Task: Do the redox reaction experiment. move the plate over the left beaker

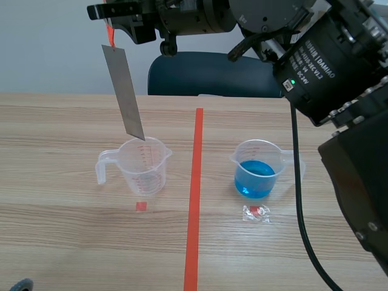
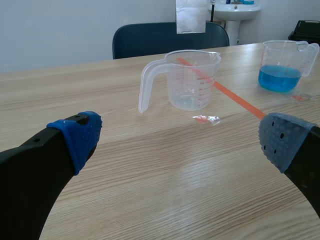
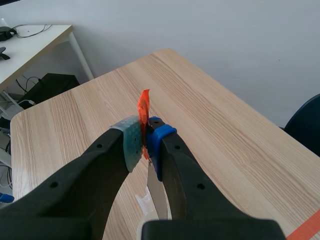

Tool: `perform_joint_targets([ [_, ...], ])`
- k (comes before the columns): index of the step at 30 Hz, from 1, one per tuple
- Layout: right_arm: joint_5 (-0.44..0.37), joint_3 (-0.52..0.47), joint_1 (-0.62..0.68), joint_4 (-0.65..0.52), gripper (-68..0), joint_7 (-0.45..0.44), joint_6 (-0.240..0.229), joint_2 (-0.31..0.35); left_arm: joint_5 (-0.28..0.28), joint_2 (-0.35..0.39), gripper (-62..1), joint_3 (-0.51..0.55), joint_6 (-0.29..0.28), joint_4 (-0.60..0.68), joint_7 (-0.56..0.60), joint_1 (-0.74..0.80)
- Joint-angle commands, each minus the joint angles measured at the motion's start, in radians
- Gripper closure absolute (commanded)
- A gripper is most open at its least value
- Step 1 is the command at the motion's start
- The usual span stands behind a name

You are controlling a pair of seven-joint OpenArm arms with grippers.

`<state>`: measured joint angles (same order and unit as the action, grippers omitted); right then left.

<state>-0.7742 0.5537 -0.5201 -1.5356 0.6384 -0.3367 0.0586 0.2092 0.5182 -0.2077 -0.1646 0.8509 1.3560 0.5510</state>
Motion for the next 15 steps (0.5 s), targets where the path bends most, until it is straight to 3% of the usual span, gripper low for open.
perform_joint_targets([
  [1,-0.01,0.005,-0.029,-0.017,-0.4,-0.011,-0.004,0.0,0.003,0.0,-62.3,0.008,-0.002,0.019,0.016,0.002],
  [15,-0.01,0.004,-0.028,-0.017,-0.4,-0.005,-0.004,0.0,0.003,0.0,-62.3,0.008,-0.002,0.019,0.016,0.002],
])
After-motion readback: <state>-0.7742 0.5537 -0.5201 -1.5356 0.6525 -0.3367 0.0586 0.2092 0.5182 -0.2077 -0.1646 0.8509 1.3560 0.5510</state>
